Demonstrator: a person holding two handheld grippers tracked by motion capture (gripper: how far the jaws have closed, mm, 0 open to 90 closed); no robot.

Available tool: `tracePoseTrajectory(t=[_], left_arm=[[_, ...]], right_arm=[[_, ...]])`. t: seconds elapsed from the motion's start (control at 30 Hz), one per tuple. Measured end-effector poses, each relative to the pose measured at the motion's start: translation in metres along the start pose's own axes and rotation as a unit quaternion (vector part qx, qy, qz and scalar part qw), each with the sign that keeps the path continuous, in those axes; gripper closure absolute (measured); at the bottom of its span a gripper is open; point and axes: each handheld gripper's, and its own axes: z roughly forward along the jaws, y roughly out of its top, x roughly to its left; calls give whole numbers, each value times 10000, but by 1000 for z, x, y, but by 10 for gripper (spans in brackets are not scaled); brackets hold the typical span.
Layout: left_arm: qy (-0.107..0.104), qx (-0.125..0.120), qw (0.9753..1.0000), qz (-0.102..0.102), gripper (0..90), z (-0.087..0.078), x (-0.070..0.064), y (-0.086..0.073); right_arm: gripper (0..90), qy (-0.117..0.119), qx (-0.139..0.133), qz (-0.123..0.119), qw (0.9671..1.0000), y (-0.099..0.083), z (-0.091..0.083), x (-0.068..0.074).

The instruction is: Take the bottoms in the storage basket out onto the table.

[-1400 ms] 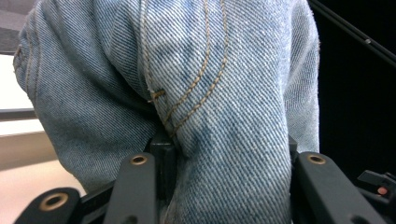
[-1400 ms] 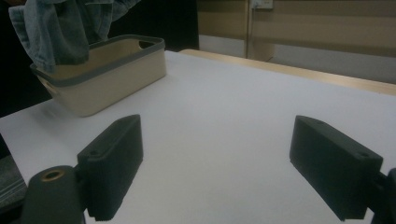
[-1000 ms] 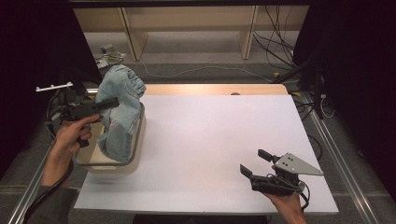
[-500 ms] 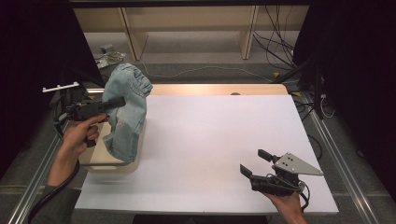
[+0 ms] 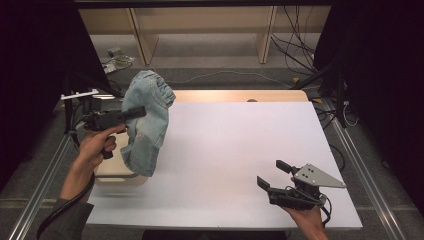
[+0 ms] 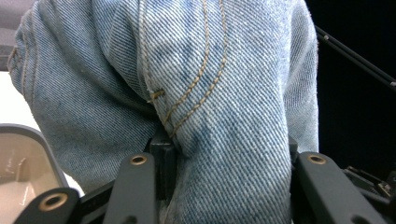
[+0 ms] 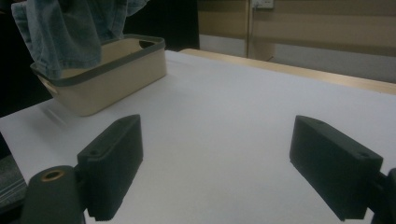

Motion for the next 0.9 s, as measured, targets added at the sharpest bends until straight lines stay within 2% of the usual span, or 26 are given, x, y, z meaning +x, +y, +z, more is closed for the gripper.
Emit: tracePoseTrajectory(t=[0.17,0.9], left_arm=[[-69,112,9999,17,569,8,-3,-4],[-74,394,9991,117,569,43,-18,-19]], right_arm=[[184,1,4,0,10000,0,0,0],[184,-2,9,-3,10000,0,0,0]])
